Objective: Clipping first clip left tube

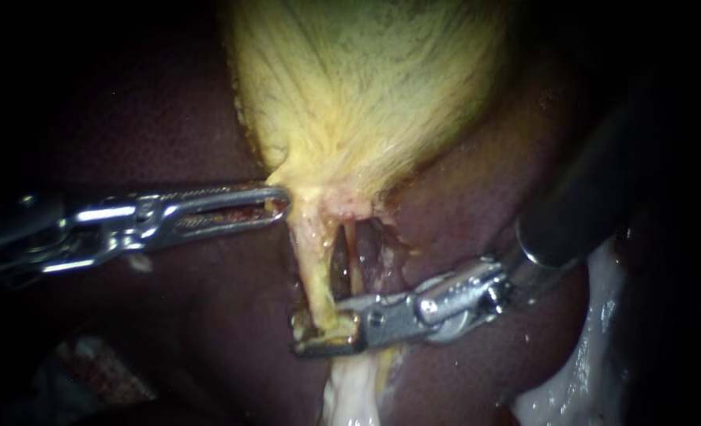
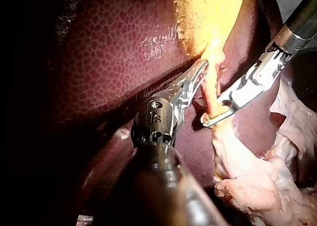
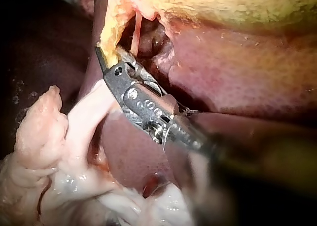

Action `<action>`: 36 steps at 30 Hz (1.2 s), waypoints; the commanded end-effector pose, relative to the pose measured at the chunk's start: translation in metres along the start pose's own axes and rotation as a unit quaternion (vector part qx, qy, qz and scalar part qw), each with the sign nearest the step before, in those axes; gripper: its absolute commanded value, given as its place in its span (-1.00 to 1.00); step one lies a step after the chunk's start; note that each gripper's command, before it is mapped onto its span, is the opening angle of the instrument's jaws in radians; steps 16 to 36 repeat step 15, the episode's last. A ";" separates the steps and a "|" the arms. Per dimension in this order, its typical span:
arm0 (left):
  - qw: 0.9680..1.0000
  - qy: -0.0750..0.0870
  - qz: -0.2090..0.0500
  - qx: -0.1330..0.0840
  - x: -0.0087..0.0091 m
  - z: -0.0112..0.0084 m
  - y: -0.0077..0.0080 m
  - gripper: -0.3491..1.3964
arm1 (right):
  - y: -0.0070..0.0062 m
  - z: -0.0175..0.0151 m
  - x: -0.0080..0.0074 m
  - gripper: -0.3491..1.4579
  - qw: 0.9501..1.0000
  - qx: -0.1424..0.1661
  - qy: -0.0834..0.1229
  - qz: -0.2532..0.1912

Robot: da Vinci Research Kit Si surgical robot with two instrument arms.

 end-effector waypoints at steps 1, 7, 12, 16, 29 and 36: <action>1.000 0.000 0.000 0.000 0.0000 0.0000 0.0000 -1.00 | 0.0000 -0.0001 0.0000 -1.00 1.000 0.001 0.000 0.001; 1.000 0.000 0.000 0.000 0.0000 0.0001 0.0000 -1.00 | -0.0002 0.0003 -0.0004 -1.00 1.000 0.002 -0.004 0.008; 1.000 0.000 0.000 0.001 0.0000 0.0002 0.0000 -1.00 | -0.0003 0.0004 -0.0006 -1.00 1.000 0.001 -0.004 0.010; 1.000 0.001 0.000 0.001 -0.0001 0.0003 0.0001 -1.00 | -0.0005 0.0006 -0.0008 -1.00 1.000 0.002 -0.006 0.009; 1.000 0.001 0.000 0.001 -0.0001 0.0003 0.0001 -1.00 | -0.0005 0.0006 -0.0008 -1.00 1.000 0.002 -0.006 0.009; 1.000 0.001 0.000 0.001 -0.0001 0.0003 0.0001 -1.00 | -0.0005 0.0006 -0.0008 -1.00 1.000 0.002 -0.006 0.009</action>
